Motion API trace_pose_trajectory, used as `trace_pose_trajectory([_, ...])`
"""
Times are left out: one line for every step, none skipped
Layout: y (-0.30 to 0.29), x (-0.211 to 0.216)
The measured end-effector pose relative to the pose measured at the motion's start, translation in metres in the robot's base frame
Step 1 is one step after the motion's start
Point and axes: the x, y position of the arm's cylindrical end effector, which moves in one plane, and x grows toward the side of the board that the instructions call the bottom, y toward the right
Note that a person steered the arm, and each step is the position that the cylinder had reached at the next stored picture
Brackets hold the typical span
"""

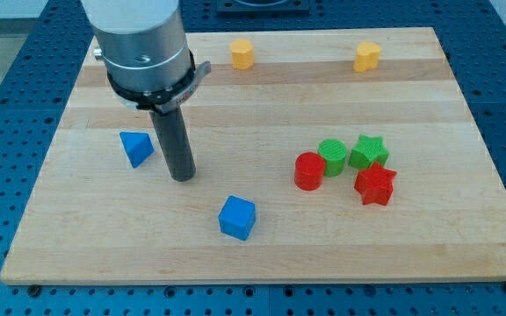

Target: Point your arm diagonally in between the blue blocks

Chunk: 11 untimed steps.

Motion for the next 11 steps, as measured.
trace_pose_trajectory([0.001, 0.006])
trace_pose_trajectory([0.009, 0.006])
trace_pose_trajectory([0.014, 0.004])
trace_pose_trajectory([0.014, 0.004])
trace_pose_trajectory([0.016, 0.004])
trace_pose_trajectory([0.015, 0.004])
trace_pose_trajectory([0.007, 0.004])
trace_pose_trajectory([0.006, 0.004])
trace_pose_trajectory([0.006, 0.002])
trace_pose_trajectory([0.006, -0.001])
trace_pose_trajectory([0.007, -0.005])
